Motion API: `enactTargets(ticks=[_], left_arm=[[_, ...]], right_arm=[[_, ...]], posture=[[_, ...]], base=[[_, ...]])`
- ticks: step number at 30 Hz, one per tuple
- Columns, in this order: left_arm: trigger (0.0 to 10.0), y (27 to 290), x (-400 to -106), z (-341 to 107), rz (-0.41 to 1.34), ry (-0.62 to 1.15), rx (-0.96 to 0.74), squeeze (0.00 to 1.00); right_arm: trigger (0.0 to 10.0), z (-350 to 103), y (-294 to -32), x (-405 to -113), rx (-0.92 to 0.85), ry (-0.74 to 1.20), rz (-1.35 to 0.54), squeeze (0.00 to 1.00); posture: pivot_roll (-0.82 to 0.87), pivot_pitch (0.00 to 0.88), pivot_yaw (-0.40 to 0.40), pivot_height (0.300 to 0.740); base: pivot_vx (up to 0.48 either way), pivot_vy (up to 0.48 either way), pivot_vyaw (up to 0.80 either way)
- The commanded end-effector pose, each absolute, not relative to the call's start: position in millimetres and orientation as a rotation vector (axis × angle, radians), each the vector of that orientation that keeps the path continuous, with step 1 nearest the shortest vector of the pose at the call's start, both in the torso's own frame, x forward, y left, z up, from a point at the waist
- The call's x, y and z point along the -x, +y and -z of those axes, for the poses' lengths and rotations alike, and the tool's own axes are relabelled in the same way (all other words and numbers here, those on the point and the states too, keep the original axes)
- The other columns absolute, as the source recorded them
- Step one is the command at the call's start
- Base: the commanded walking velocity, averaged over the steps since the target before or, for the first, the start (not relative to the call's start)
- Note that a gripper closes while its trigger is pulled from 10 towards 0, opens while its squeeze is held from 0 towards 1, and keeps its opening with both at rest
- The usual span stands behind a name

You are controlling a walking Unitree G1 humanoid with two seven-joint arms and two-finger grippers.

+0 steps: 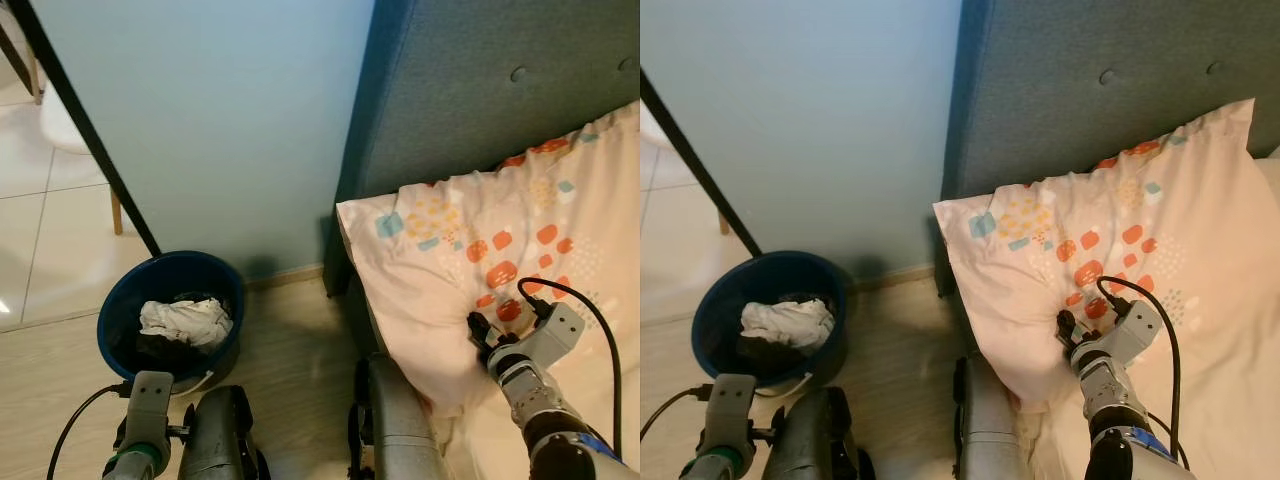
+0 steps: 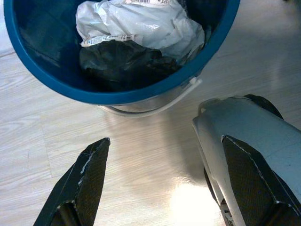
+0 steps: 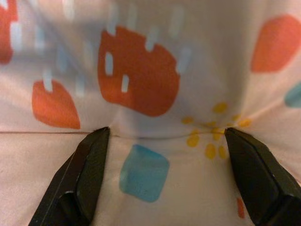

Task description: Clean up the room

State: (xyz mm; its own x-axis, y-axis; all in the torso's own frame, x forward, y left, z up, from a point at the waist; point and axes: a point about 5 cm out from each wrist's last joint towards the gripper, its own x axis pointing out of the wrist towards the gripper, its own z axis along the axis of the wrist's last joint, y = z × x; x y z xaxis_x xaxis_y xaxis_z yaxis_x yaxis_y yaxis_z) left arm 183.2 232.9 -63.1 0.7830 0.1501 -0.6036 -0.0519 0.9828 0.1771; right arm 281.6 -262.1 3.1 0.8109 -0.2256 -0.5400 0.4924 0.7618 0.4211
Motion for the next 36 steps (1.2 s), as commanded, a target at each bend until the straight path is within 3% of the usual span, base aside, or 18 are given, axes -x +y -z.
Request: enactTargets(ticks=[1, 6, 7, 14, 23, 29, 31, 36], left_arm=[[10.0, 217, -162, 79, -0.033, 0.763, -0.154, 0.0], [10.0, 215, -160, 80, -0.021, 0.769, -0.159, 0.0], [10.0, 212, -161, 80, -0.011, 0.767, -0.161, 0.0], [10.0, 208, -161, 81, 0.004, 0.765, -0.165, 0.0], [10.0, 203, -149, 87, 0.024, 0.798, -0.166, 0.0], [10.0, 202, -147, 88, 0.038, 0.81, -0.172, 0.0], [10.0, 202, -149, 87, 0.042, 0.81, -0.175, 0.0], [10.0, 200, -153, 86, 0.053, 0.804, -0.177, 0.0]], right_arm=[[10.0, 1, -251, -283, -0.403, 0.575, 0.354, 0.0], [10.0, -20, -259, -300, -0.182, 0.546, 0.366, 0.0], [10.0, -30, -267, -306, -0.142, 0.577, 0.442, 0.0], [10.0, -44, -280, -309, -0.118, 0.642, 0.529, 0.0], [10.0, -81, -319, -298, -0.109, 0.54, 0.71, 0.0], [10.0, -93, -315, -296, -0.27, 0.461, 0.639, 0.0], [10.0, -109, -297, -309, -0.489, 0.337, 0.471, 0.0], [10.0, -150, -288, -321, -0.459, 0.236, 0.339, 0.0]], posture=[[-0.07, 0.197, 0.037, 0.592], [-0.08, 0.203, 0.038, 0.592], [-0.08, 0.205, 0.037, 0.592], [-0.09, 0.215, 0.019, 0.592], [-0.13, 0.226, 0.003, 0.592], [-0.15, 0.231, 0.003, 0.592], [-0.15, 0.23, 0.003, 0.592], [-0.17, 0.228, 0.008, 0.592]], base=[[0.0, 0.0, 0.0], [0.0, 0.0, 0.0], [0.0, 0.0, 0.0], [0.0, 0.0, 0.0], [0.0, 0.0, 0.0], [0.0, 0.0, 0.0], [0.0, 0.0, 0.0], [0.0, 0.0, 0.0]])
